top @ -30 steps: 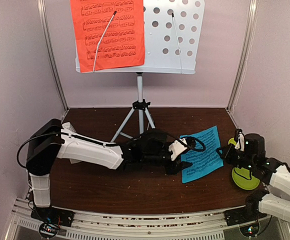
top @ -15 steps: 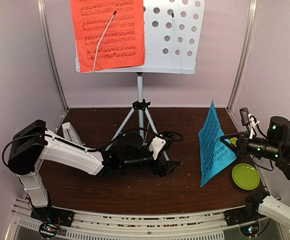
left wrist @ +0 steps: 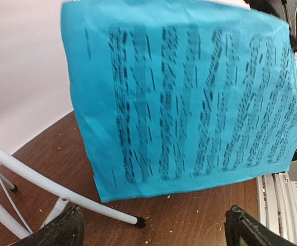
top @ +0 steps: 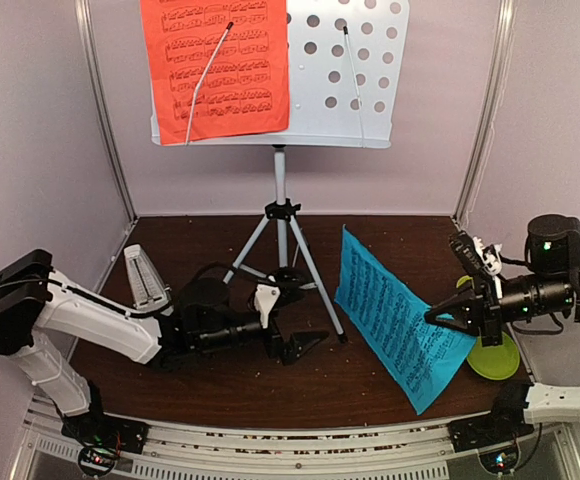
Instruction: Set up the instrument practice props
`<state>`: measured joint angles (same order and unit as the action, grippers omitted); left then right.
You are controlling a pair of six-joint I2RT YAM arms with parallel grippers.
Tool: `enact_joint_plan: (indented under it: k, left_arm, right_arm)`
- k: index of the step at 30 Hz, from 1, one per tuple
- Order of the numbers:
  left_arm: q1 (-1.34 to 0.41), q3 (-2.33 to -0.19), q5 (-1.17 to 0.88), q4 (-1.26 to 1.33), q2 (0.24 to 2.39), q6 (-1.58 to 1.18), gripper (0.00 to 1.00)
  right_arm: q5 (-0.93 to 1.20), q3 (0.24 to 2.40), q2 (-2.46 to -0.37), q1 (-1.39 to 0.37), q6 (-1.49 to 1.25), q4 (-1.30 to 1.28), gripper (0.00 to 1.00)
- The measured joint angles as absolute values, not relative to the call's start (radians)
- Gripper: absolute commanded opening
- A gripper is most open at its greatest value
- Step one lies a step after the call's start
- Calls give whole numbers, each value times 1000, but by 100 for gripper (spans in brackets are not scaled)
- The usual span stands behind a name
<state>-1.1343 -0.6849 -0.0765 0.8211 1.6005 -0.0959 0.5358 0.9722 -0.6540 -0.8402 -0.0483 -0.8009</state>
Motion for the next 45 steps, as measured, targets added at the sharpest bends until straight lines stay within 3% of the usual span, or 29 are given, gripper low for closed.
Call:
enact_joint_plan:
  k: [7,9,10,14,19,21,22,25,31,40,45]
  left_arm:
    - [-1066,-641,-162,812,1473,-31,97]
    - [-1066,-644,-186,785,1468,-17,90]
    - [-1066,-645,-199,776,1468,-14,83]
    - [-1067,-673,-297,728,1474,-24,37]
    - [-1068,-715,-432,709,1473,-49,2]
    - [-1069,-715,-455,696,1465,-56,0]
    - [-1069,-715,-461,684,1458,-57,0]
    - [-1070,-719,-467,626,1435,-51,0]
    - [-1074,-843,-467,365,1423,19,0]
    - [-1093,-996,-455,66,1423,103,0]
    - [-1096,-1047,-445,-33,1427,116,0]
  right_arm:
    - [424,1016,-706,-980,51,-872,0]
    - [410,1026,-706,-991,69,-881,0]
    - [405,1031,-703,-992,76,-881,0]
    - [377,1040,-681,-994,101,-879,0]
    - [327,1025,-644,-995,110,-862,0]
    - [300,988,-622,-995,110,-841,0]
    - [287,967,-612,-995,111,-833,5]
    - [251,921,-600,-995,109,-811,46]
    - [218,931,-674,-996,131,-789,71]
    - [211,1073,-892,-1056,167,-772,68]
    - [149,1178,-1000,-1137,188,-799,47]
